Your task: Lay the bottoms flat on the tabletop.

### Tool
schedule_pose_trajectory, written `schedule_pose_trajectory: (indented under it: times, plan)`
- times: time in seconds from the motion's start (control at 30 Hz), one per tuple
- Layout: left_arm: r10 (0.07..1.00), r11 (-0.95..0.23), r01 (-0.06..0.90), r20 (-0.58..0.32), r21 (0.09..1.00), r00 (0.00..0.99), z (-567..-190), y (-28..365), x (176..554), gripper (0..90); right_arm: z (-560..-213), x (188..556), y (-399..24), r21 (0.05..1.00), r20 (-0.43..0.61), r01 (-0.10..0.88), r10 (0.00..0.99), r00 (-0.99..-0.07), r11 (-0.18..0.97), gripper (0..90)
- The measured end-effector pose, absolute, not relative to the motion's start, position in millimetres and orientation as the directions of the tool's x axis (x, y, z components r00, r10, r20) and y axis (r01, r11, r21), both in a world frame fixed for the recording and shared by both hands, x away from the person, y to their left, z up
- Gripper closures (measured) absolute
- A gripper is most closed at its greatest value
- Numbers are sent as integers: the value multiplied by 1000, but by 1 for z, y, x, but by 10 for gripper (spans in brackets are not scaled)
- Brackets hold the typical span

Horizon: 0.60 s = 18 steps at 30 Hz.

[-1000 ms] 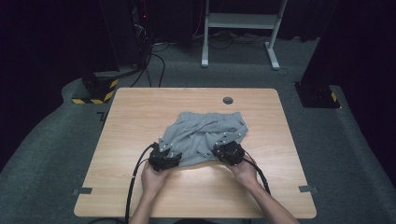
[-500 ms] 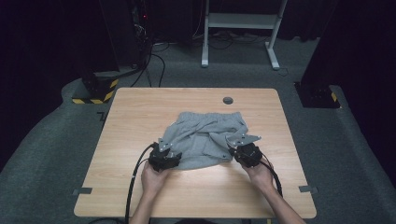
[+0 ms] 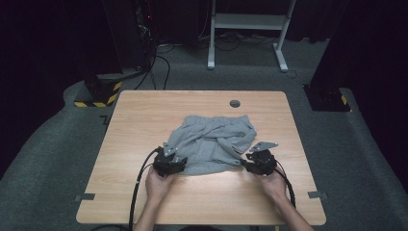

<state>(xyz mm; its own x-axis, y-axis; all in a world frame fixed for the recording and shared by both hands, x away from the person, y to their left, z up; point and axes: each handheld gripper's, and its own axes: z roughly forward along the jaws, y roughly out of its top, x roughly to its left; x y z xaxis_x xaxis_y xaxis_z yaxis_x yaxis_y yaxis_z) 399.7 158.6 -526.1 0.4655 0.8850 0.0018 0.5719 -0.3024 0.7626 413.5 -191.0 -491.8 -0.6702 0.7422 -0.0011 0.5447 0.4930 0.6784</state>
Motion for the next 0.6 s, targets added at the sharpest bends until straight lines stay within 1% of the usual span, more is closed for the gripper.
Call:
schedule_pose_trajectory:
  times: [0.03, 0.07, 0.17, 0.2, 0.23, 0.47, 0.6]
  plan:
    - [885, -302, 571, 2, 763, 466, -526, 159, 400, 358, -492, 414, -188, 682, -4, 541, 742, -670, 492, 601]
    - [885, -302, 572, 2, 763, 466, -526, 159, 400, 358, -493, 414, -185, 683, -10, 536, 739, -673, 497, 628]
    - [885, -302, 571, 2, 763, 466, -526, 159, 400, 358, -496, 417, -180, 675, 0, 531, 720, -694, 512, 805]
    - [885, -302, 572, 2, 763, 465, -526, 159, 400, 358, -497, 418, -181, 670, 10, 535, 715, -699, 514, 847]
    - [885, -302, 572, 1, 763, 466, -526, 159, 400, 358, -496, 418, -182, 670, 15, 536, 713, -701, 514, 864]
    - [885, -301, 572, 1, 763, 465, -526, 159, 400, 358, -477, 405, -205, 700, -9, 519, 733, -680, 490, 876]
    - [886, -300, 572, 0, 763, 464, -526, 159, 400, 358, -472, 397, -222, 700, -13, 533, 754, -657, 476, 875]
